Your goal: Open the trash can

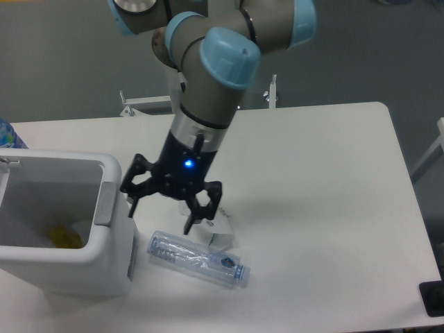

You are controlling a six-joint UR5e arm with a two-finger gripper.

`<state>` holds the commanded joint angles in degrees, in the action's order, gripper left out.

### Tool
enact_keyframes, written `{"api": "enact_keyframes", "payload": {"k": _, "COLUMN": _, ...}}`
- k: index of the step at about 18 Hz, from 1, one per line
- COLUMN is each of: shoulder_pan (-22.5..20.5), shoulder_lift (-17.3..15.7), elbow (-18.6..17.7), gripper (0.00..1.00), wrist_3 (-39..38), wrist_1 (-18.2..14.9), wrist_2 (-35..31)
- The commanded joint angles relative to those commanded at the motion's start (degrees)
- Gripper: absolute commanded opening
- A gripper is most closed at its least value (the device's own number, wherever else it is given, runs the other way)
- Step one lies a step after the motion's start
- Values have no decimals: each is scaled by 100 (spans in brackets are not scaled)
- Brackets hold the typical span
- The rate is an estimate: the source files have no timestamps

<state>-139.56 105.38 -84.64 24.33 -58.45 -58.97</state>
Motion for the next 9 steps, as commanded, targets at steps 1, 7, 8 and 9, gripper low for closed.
{"api": "enact_keyframes", "payload": {"k": 1, "shoulder_pan": -123, "shoulder_lift": 52, "elbow": -35, "gripper": 100, "wrist_3": 245, "wrist_1": 0, "wrist_2": -122}}
{"api": "enact_keyframes", "payload": {"k": 7, "shoulder_pan": -739, "shoulder_lift": 430, "elbow": -70, "gripper": 100, "wrist_3": 1055, "wrist_1": 0, "wrist_2": -1343}}
{"api": "enact_keyframes", "payload": {"k": 8, "shoulder_pan": -844, "shoulder_lift": 474, "elbow": -79, "gripper": 100, "wrist_3": 1195, "wrist_1": -9, "wrist_2": -1510}}
{"api": "enact_keyframes", "payload": {"k": 9, "shoulder_pan": -941, "shoulder_lift": 527, "elbow": -97, "gripper": 100, "wrist_3": 1380, "wrist_1": -9, "wrist_2": -1617}}
